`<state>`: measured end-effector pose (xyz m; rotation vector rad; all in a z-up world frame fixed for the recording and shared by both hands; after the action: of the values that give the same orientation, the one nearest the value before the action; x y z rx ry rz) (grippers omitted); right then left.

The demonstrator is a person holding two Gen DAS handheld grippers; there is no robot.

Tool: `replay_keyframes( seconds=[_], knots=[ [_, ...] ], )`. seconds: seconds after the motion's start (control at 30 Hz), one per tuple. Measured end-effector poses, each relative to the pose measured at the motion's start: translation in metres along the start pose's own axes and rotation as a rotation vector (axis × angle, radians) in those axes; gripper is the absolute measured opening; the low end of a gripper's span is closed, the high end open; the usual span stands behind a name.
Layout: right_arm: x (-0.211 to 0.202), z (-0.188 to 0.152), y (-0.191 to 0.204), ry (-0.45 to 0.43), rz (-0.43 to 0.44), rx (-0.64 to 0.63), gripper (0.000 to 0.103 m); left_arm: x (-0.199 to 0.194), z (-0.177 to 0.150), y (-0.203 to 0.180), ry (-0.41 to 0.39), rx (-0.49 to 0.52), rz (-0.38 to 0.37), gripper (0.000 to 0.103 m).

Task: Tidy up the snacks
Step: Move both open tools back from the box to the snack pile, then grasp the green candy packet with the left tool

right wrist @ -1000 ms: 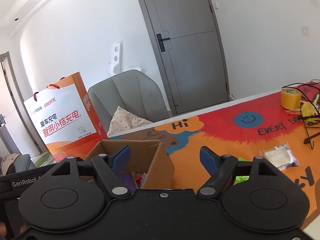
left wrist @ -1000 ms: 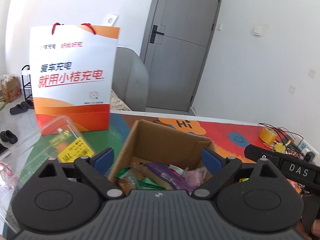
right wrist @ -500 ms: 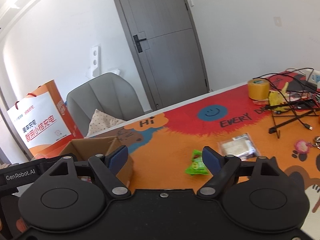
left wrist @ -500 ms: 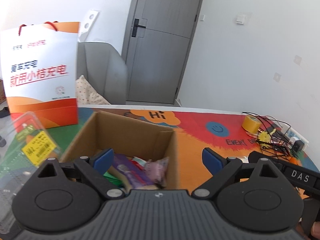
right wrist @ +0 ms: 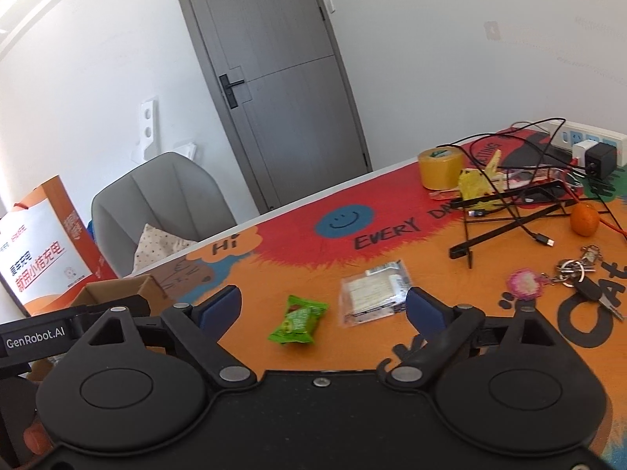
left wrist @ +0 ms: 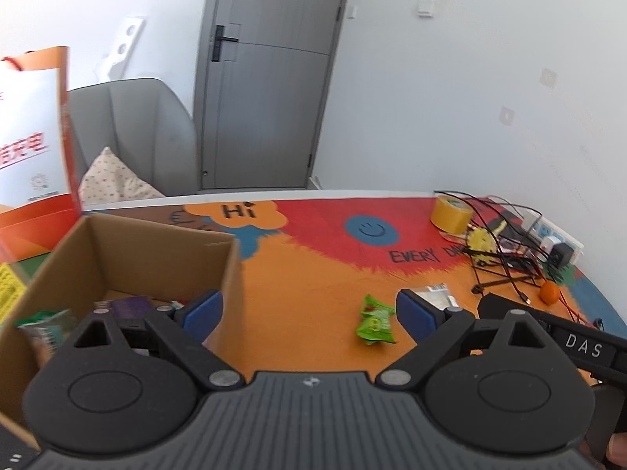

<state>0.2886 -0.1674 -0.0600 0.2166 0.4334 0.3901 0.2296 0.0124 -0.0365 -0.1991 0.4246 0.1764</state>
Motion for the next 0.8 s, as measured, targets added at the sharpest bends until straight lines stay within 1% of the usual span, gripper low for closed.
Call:
replay_keyframes(
  seconds=[0.1, 0.2, 0.33, 0.47, 0.8],
  knots=[
    [0.001, -0.001, -0.011, 0.004, -0.013, 0.007, 0.093, 0.009, -0.002, -0.009, 0.012, 0.0, -0.003, 0.094],
    [0.002, -0.002, -0.022, 0.004, -0.024, 0.018, 0.096, 0.019, -0.005, -0.019, 0.024, 0.01, -0.006, 0.094],
    [0.005, -0.002, -0.034, 0.01, -0.035, 0.03, 0.097, 0.029, -0.007, -0.028, 0.014, 0.004, 0.006, 0.094],
    [0.01, -0.002, -0.045, 0.017, -0.046, 0.032, 0.097, 0.044, -0.01, -0.037, 0.026, -0.004, 0.005, 0.094],
    [0.026, -0.003, -0.071, 0.036, -0.061, 0.064, 0.097, 0.077, -0.027, -0.061, 0.085, 0.023, -0.008, 0.092]
  ],
)
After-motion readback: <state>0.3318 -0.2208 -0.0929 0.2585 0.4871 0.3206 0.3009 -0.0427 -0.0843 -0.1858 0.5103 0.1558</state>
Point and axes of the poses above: each gripper's, at about its wrist camera, not at the fingertips, and x roughly the way its jaws point, y to its left, z to its top, the point moved 6 cm from there along x, roughly the way its jaws point, and after that the axes turned 8 degrees about -y, right-handed, at the moved point
